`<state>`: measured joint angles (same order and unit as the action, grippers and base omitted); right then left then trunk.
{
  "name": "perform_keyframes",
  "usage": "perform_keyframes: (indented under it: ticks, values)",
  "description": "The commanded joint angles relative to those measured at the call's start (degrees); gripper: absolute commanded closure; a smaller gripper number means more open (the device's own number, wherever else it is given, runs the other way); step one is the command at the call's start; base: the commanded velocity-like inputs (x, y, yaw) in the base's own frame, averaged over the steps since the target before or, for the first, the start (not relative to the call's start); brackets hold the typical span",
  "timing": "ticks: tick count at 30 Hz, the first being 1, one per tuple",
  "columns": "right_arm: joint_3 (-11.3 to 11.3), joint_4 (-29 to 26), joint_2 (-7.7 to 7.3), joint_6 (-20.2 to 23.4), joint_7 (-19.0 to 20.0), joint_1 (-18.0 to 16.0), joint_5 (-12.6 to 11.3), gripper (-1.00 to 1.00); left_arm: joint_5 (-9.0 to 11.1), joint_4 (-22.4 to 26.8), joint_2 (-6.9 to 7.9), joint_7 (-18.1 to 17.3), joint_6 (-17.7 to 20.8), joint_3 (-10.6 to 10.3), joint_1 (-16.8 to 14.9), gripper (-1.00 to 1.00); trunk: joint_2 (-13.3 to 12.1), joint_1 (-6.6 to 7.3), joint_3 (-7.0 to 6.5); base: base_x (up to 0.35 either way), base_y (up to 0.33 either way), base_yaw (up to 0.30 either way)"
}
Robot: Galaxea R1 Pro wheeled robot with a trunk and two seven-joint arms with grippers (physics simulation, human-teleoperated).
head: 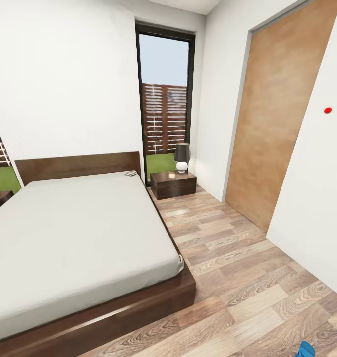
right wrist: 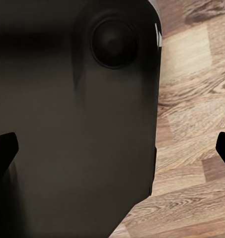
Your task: In the bedroom, move the book from the bed onto either nightstand, and place the two sandals side by side next to the bed.
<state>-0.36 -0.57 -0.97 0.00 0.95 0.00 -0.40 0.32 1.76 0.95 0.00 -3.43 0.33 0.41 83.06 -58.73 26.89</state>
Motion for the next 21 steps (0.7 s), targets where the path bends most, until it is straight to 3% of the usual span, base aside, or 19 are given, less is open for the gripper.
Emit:
perform_keyframes:
  ticks: [1, 8, 21]
  values:
    - [-0.03, -0.04, -0.02, 0.00, 0.10, 0.00, -0.04, -1.00, 0.03, 0.09, 0.00, 0.00, -0.08, 0.02, 0.03, -1.00, 0.02, 0.00, 0.04, 0.000, 0.000, -0.036]
    - [-0.01, -0.04, -0.07, 0.00, 0.10, 0.00, 0.03, -1.00, 0.03, 0.09, 0.06, 0.00, -0.08, 0.02, 0.03, -1.00, 0.02, 0.00, 0.04, 0.000, 0.000, -0.085]
    - [0.00, -0.04, -0.08, 0.00, 0.10, 0.00, 0.04, -1.00, 0.03, 0.09, 0.00, 0.00, -0.08, 0.02, 0.03, -1.00, 0.02, 0.00, 0.04, 0.000, 0.000, -0.189]
